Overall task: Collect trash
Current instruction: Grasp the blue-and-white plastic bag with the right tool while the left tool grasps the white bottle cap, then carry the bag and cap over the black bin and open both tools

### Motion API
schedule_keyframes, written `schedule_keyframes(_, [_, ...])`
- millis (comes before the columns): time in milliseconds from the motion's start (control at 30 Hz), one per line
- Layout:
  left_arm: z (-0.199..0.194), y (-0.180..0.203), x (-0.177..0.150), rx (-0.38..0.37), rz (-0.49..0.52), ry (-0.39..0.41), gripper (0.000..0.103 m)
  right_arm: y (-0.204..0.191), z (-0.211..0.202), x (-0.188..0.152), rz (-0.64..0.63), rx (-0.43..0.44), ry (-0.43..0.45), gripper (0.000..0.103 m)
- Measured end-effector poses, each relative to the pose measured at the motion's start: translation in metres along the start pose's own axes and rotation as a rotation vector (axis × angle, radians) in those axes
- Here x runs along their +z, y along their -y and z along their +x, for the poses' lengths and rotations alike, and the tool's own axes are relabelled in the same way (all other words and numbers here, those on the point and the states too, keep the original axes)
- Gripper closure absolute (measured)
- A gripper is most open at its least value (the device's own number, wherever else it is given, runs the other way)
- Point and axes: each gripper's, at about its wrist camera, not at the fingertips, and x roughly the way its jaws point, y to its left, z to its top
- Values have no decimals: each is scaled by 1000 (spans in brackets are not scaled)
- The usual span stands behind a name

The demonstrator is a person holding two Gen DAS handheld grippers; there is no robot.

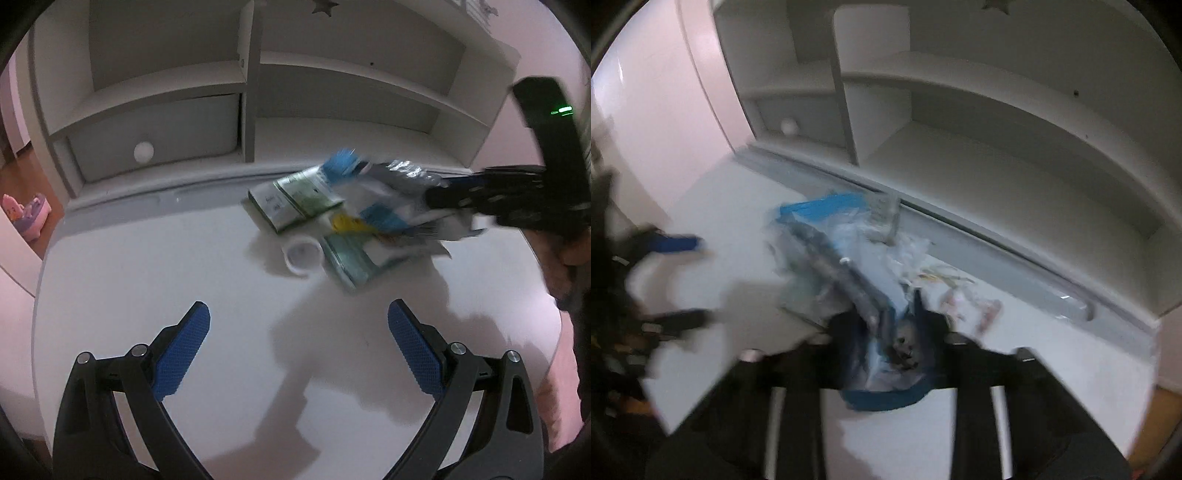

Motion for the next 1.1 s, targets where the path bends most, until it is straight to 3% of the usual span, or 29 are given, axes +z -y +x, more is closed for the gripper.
schedule_keyframes(167, [18, 2, 19, 17, 27, 18, 9, 7, -62, -7, 101, -4, 158, 84])
schedule_keyframes(300, [38, 3, 30, 48, 69, 5, 10, 15, -94, -33, 178, -32, 204, 84])
schedule_keyframes(400, [54, 4, 36, 70, 88, -19, 18, 23, -116, -67, 242, -48, 218, 84])
schedule_keyframes(433, [58, 3, 37, 68, 85, -23, 21, 25, -122, -79, 260, -54, 220, 84])
schedule_keyframes(500, [68, 0, 40, 76, 67, -38, 42, 29, -130, -98, 300, -67, 221, 84])
schedule_keyframes(533, [73, -2, 42, 74, 47, -63, 72, 33, -139, -114, 327, -83, 223, 84])
schedule_keyframes(600, [66, -4, 45, 67, -4, -69, 73, 40, -146, -131, 373, -118, 237, 84])
schedule_keyframes(667, [48, 8, 46, 70, 7, -29, 73, 56, -174, -166, 454, -171, 268, 84])
schedule_keyframes(767, [20, 56, 54, 45, 74, 36, 73, 85, -213, -223, 599, -277, 307, 84])
schedule_keyframes(867, [7, 139, 54, -71, 201, 78, 73, 113, -252, -292, 755, -408, 320, 84])
schedule_keyframes(1000, [7, 273, 33, -323, 387, 72, 73, 138, -297, -395, 973, -579, 314, 84])
schedule_keyframes(1100, [12, 375, -2, -534, 520, 24, 73, 145, -318, -465, 1121, -670, 313, 84])
